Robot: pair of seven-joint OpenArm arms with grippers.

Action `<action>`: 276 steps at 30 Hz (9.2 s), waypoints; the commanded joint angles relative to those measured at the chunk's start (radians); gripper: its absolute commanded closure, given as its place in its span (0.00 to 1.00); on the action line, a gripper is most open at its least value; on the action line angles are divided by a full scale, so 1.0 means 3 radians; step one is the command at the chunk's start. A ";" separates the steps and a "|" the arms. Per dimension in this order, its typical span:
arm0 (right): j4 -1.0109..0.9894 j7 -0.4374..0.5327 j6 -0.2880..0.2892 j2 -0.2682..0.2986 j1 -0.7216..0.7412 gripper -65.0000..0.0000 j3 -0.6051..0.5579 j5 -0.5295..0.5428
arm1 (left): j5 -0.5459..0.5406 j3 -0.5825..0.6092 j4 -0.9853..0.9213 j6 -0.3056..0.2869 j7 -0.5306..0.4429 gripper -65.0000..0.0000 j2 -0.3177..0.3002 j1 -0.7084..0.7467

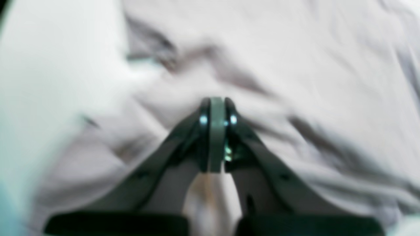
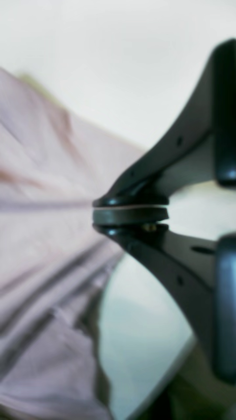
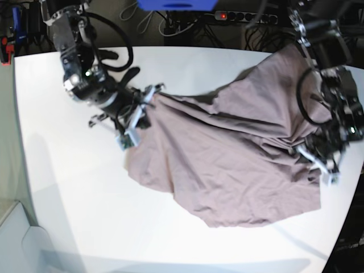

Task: Layout the t-shirt on the table in an organized manner, then fold the t-shirt properly
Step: 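Lift the shirt with both grippers and pull it apart to spread it, then regrasp the shirt edges with both grippers and lift them, then pull the shirt edges apart with both grippers to flatten it, then drag the held shirt edges toward the robot with both grippers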

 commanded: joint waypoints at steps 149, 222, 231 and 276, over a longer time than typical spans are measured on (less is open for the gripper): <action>-0.3197 0.0821 0.0004 -0.0529 0.1757 1.00 0.0885 -0.0004 | 0.1040 -0.0421 0.0250 -0.0011 -0.0668 1.00 -0.0321 0.1597; -0.2614 0.0816 0.0004 0.0125 0.0745 1.00 0.1110 0.0006 | 0.1045 0.0633 -0.1290 -0.0001 -0.1077 1.00 -0.0245 -0.0418; -0.1177 0.0402 0.0009 -0.0202 -0.0012 1.00 0.1059 0.0001 | 0.1040 0.0628 -0.1228 -0.0006 -0.1052 1.00 -0.0367 -0.0413; -0.4650 0.2013 -0.0349 0.0136 0.2412 1.00 0.0900 -0.0009 | 0.1035 -0.0186 -0.0568 -0.0016 -0.1026 1.00 -0.0332 0.0687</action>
